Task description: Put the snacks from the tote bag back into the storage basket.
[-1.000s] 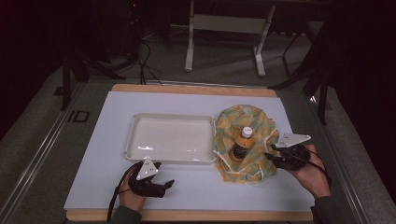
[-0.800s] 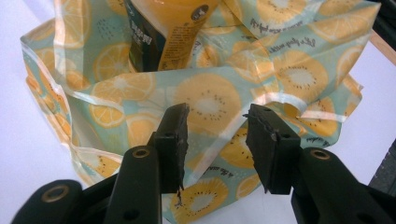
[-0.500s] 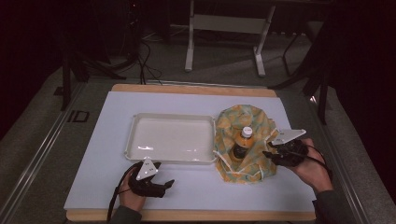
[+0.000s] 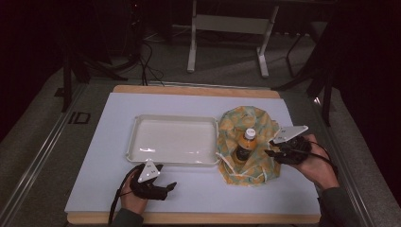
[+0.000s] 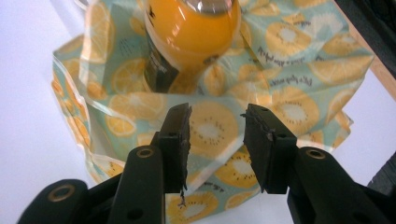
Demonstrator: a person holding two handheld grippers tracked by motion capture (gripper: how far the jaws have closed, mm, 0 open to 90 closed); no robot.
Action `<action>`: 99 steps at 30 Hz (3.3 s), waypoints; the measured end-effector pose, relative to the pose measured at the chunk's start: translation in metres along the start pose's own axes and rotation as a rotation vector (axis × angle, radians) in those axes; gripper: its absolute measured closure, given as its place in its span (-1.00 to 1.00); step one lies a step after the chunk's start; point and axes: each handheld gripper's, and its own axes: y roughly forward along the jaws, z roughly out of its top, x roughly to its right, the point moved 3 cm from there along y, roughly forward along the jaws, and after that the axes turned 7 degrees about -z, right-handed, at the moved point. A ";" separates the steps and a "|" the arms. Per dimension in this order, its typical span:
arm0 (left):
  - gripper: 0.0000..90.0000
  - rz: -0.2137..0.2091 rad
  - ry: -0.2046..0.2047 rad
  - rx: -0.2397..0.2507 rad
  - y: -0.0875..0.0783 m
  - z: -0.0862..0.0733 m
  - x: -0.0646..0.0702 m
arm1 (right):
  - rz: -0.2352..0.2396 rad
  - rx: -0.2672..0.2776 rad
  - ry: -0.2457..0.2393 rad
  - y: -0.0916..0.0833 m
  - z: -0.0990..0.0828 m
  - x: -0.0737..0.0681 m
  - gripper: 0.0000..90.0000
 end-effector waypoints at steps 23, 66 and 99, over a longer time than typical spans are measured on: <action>-0.60 0.001 0.000 -0.003 0.000 0.000 0.000 | 0.029 -0.036 -0.087 -0.007 0.028 0.004 0.39; -0.60 -0.004 -0.002 -0.005 0.001 0.000 0.000 | 0.089 -0.125 -0.183 -0.001 0.062 0.008 0.39; -0.60 -0.007 -0.003 -0.007 0.000 0.000 0.000 | 0.095 -0.170 -0.198 0.019 0.085 0.010 0.23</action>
